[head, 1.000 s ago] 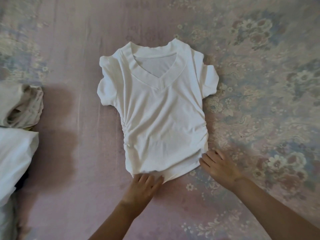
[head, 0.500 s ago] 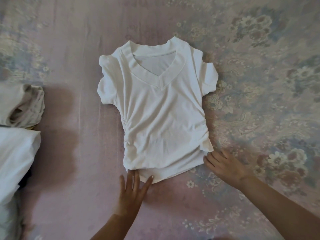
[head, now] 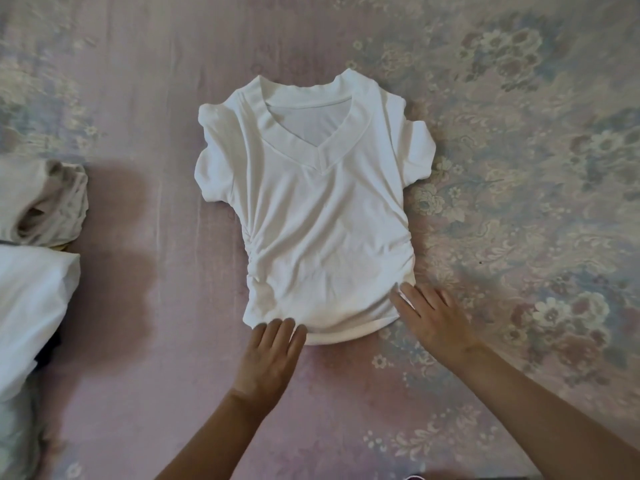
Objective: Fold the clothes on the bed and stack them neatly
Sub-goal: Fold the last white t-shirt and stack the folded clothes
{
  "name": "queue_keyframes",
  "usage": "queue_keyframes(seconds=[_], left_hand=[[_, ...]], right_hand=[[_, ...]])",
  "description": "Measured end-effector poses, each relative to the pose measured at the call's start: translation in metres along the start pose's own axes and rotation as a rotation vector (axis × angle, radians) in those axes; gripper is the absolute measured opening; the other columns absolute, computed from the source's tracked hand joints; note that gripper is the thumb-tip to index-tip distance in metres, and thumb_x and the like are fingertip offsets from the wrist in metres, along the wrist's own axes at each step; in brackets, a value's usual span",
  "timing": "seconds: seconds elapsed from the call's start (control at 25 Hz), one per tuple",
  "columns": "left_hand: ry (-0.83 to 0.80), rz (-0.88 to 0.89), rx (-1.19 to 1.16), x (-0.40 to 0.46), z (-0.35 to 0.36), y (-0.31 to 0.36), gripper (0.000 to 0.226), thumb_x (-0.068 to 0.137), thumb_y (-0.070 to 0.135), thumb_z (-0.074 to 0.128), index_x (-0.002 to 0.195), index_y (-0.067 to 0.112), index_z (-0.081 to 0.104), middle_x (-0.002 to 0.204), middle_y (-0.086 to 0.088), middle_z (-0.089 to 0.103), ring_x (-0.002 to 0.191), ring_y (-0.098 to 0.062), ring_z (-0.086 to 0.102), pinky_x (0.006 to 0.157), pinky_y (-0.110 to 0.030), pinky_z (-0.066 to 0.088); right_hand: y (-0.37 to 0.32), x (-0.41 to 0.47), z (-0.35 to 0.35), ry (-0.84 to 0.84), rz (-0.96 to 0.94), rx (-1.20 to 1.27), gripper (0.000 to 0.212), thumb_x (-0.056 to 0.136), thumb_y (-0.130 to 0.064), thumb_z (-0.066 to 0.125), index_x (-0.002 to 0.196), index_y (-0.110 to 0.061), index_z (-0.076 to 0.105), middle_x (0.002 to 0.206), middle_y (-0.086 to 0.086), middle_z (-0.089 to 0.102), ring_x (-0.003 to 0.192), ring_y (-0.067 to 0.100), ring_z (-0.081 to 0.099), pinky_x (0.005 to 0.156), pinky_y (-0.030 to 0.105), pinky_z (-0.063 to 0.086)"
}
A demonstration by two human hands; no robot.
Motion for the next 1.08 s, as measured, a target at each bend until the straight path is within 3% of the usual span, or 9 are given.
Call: queue_keyframes(seconds=[0.12, 0.32, 0.48, 0.6, 0.72, 0.84, 0.92, 1.0, 1.08], left_hand=[[0.000, 0.015, -0.085, 0.018, 0.007, -0.007, 0.014, 0.088, 0.012, 0.060, 0.099, 0.008, 0.051, 0.091, -0.006, 0.051, 0.075, -0.023, 0.050, 0.066, -0.034, 0.043], [-0.217, -0.004, -0.168, 0.029, 0.018, -0.014, 0.073, 0.037, 0.000, 0.094, 0.092, 0.011, 0.048, 0.071, -0.002, 0.053, 0.057, -0.018, 0.050, 0.053, -0.029, 0.043], [-0.070, 0.042, -0.369, 0.017, 0.008, -0.023, 0.037, 0.071, -0.009, 0.071, 0.099, 0.009, 0.054, 0.079, -0.004, 0.053, 0.062, -0.017, 0.049, 0.053, -0.030, 0.044], [-0.181, 0.105, -0.400, 0.005, 0.010, -0.024, 0.052, 0.061, -0.018, 0.078, 0.105, 0.003, 0.062, 0.081, -0.007, 0.056, 0.065, -0.019, 0.053, 0.053, -0.032, 0.048], [-0.140, 0.177, -0.317, 0.008, 0.015, -0.016, 0.020, 0.098, 0.001, 0.050, 0.114, 0.005, 0.060, 0.086, -0.006, 0.056, 0.066, -0.019, 0.055, 0.053, -0.030, 0.046], [-0.212, 0.126, -0.156, 0.015, 0.025, -0.015, 0.039, 0.106, 0.027, 0.035, 0.131, 0.009, 0.059, 0.126, -0.017, 0.062, 0.109, -0.033, 0.060, 0.086, -0.047, 0.052], [-0.314, 0.127, -0.013, 0.015, 0.032, -0.014, 0.055, 0.096, 0.041, 0.040, 0.141, 0.013, 0.052, 0.159, -0.020, 0.032, 0.146, -0.040, 0.029, 0.115, -0.060, 0.025], [-0.334, 0.141, -0.014, 0.006, 0.032, -0.009, 0.073, 0.093, 0.052, 0.035, 0.153, 0.013, 0.032, 0.169, -0.016, -0.003, 0.156, -0.035, -0.004, 0.120, -0.061, -0.003], [-0.323, 0.130, -0.048, 0.008, 0.033, -0.005, 0.070, 0.101, 0.055, 0.024, 0.158, 0.013, 0.020, 0.169, -0.017, -0.001, 0.156, -0.035, -0.002, 0.120, -0.061, -0.009]], right_hand=[[-0.003, 0.018, 0.005, 0.025, -0.021, -0.001, 0.030, 0.075, -0.004, 0.061, 0.102, -0.012, 0.069, 0.104, 0.005, 0.067, 0.087, 0.022, 0.062, 0.073, 0.034, 0.048], [0.011, 0.025, 0.010, -0.071, 0.004, 0.002, 0.033, 0.056, 0.000, 0.081, 0.083, -0.010, 0.066, 0.069, 0.001, 0.057, 0.063, 0.020, 0.055, 0.066, 0.031, 0.044], [0.022, -0.007, 0.013, -0.011, -0.073, 0.085, 0.025, 0.077, 0.005, 0.061, 0.100, -0.003, 0.068, 0.078, 0.007, 0.061, 0.070, 0.025, 0.059, 0.061, 0.033, 0.047], [0.027, -0.024, 0.018, -0.100, -0.160, 0.075, 0.022, 0.078, 0.001, 0.061, 0.099, -0.005, 0.066, 0.089, 0.009, 0.065, 0.077, 0.026, 0.063, 0.066, 0.035, 0.047], [0.024, -0.016, 0.021, -0.139, -0.118, 0.102, 0.023, 0.081, -0.001, 0.059, 0.103, -0.004, 0.067, 0.104, 0.014, 0.069, 0.091, 0.030, 0.067, 0.075, 0.039, 0.049], [0.006, -0.004, 0.027, -0.179, -0.068, 0.141, 0.041, 0.094, -0.015, 0.046, 0.130, -0.010, 0.064, 0.137, 0.014, 0.063, 0.122, 0.032, 0.061, 0.099, 0.045, 0.050], [-0.005, -0.007, 0.036, -0.344, -0.096, 0.184, 0.051, 0.095, -0.033, 0.051, 0.144, -0.018, 0.055, 0.150, 0.014, 0.051, 0.136, 0.032, 0.051, 0.108, 0.046, 0.045], [-0.009, -0.012, 0.035, -0.451, -0.102, 0.273, 0.054, 0.096, -0.043, 0.053, 0.145, -0.021, 0.055, 0.152, 0.016, 0.049, 0.139, 0.034, 0.048, 0.110, 0.048, 0.043], [-0.004, -0.007, 0.028, -0.375, -0.061, 0.314, 0.049, 0.101, -0.043, 0.039, 0.138, -0.020, 0.062, 0.146, 0.015, 0.056, 0.134, 0.032, 0.053, 0.106, 0.046, 0.046]])
Point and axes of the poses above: each hand's wrist, its own x-axis towards the middle knuckle, its own z-axis out of the palm, y = z × x, the point moved 5 cm from there along x, towards the middle knuckle
